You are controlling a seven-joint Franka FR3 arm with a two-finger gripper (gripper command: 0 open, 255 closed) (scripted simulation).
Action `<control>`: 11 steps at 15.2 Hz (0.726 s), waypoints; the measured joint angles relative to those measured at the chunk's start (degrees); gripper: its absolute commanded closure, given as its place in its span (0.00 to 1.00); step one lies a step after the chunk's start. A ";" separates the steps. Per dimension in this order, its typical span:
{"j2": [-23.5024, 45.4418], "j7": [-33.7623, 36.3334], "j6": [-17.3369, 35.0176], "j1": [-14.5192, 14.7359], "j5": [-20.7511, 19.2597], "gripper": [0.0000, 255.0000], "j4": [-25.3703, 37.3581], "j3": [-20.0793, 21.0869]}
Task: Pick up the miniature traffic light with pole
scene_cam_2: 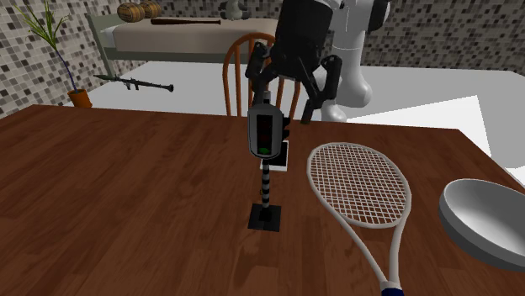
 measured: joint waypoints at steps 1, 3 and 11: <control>-0.04 0.13 0.71 -0.02 -0.04 0.00 -0.70 -0.02; -0.36 0.45 2.39 0.01 -0.12 0.00 -2.65 -0.01; -1.17 0.56 5.27 -0.14 -0.06 1.00 -6.19 -0.10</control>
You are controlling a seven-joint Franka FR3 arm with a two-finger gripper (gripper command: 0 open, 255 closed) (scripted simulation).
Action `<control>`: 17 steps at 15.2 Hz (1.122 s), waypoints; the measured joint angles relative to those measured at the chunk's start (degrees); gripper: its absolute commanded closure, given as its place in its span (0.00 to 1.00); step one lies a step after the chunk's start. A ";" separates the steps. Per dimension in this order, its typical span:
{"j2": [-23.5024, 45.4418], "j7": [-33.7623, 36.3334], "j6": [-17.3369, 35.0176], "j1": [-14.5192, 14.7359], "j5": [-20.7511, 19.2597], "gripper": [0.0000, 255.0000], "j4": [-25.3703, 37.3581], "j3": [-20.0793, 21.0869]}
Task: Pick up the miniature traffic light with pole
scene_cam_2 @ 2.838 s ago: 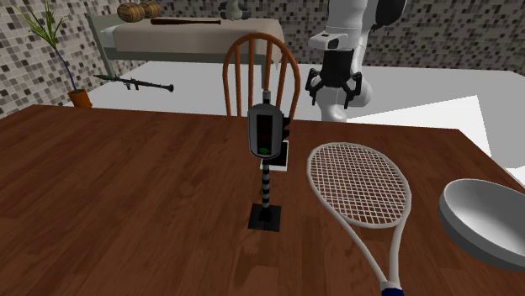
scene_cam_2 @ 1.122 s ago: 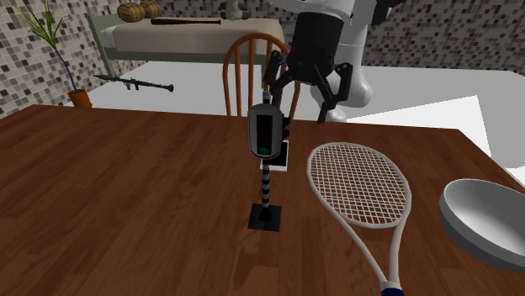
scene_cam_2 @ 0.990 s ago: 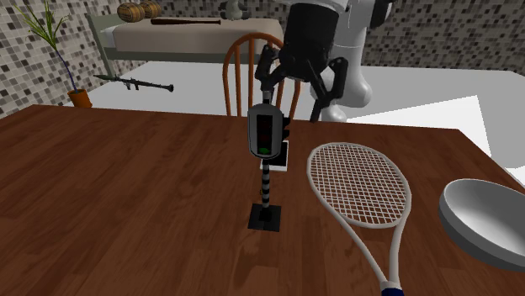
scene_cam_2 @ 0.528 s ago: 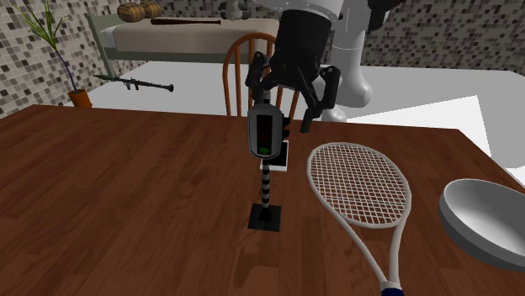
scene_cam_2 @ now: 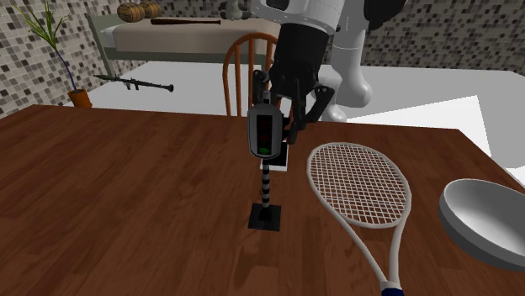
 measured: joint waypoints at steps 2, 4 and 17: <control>0.02 0.02 0.00 0.01 -0.01 1.00 0.03 0.00; 0.05 0.04 0.00 0.02 -0.03 1.00 0.07 0.01; 3.10 -0.57 -8.87 0.39 -0.22 1.00 11.86 0.17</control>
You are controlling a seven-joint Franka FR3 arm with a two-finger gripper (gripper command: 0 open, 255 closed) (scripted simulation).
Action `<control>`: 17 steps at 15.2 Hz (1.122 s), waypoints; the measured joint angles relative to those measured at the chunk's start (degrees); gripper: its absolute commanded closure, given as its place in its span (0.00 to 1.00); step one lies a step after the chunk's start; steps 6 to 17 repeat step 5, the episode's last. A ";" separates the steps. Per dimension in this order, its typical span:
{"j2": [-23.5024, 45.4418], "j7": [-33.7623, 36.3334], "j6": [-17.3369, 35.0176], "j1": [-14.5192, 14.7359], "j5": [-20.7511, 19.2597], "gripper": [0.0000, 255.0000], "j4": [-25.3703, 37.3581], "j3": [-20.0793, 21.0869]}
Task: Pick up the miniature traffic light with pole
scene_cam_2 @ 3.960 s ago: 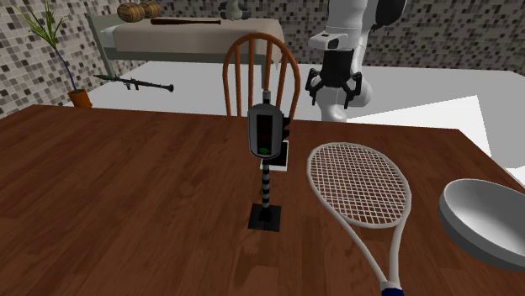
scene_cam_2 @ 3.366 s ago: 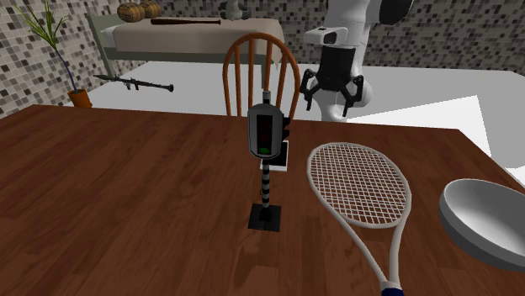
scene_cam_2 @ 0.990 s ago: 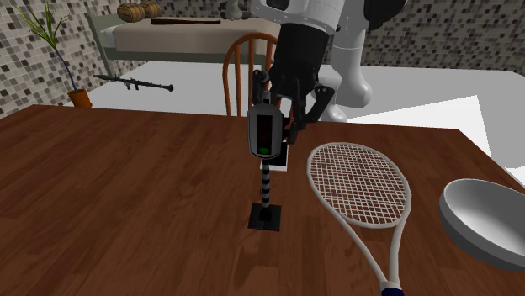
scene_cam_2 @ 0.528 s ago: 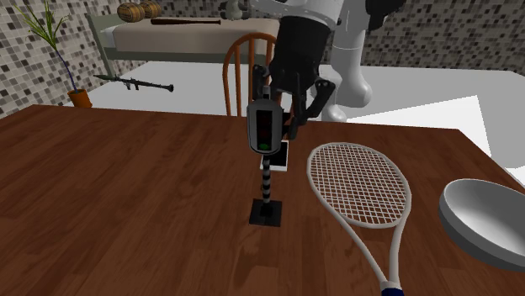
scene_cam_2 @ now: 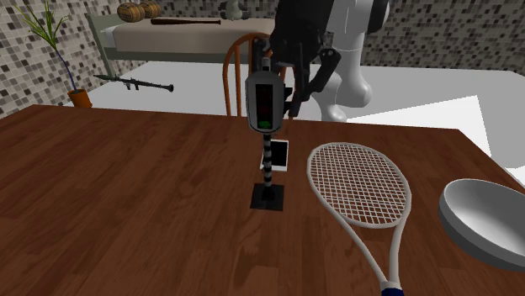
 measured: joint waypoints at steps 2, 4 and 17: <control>1.02 -0.10 -2.02 0.14 -0.13 1.00 3.03 0.05; 1.84 -0.30 -3.98 0.21 -0.19 1.00 5.81 0.05; 2.24 -0.27 -4.60 0.30 -0.27 1.00 6.84 0.08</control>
